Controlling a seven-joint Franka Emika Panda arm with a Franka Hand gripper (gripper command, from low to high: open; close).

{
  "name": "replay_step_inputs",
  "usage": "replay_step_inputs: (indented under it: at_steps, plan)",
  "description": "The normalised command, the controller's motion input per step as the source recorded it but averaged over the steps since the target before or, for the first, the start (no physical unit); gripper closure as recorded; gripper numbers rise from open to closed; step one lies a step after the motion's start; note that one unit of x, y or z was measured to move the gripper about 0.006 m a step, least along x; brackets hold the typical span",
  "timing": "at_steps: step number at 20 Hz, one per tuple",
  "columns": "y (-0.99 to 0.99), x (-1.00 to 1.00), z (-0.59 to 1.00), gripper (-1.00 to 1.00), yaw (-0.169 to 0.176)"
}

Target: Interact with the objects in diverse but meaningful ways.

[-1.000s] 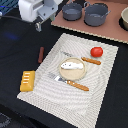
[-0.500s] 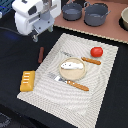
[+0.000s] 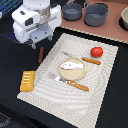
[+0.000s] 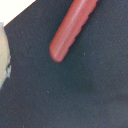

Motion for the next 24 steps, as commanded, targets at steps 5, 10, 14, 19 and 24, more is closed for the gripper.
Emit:
replay_step_inputs:
  at_steps: [5, 10, 14, 19, 24]
  plan:
    - [-0.06, 0.0, -0.43, -1.0, -0.079]
    - [-0.1, 0.0, -0.44, -1.0, -0.062]
    - [-0.1, 0.0, -0.44, 1.0, -0.052]
    - [-0.08, 0.02, -0.37, 1.0, -0.04]
    - [-0.06, 0.14, -0.17, 1.0, -0.045]
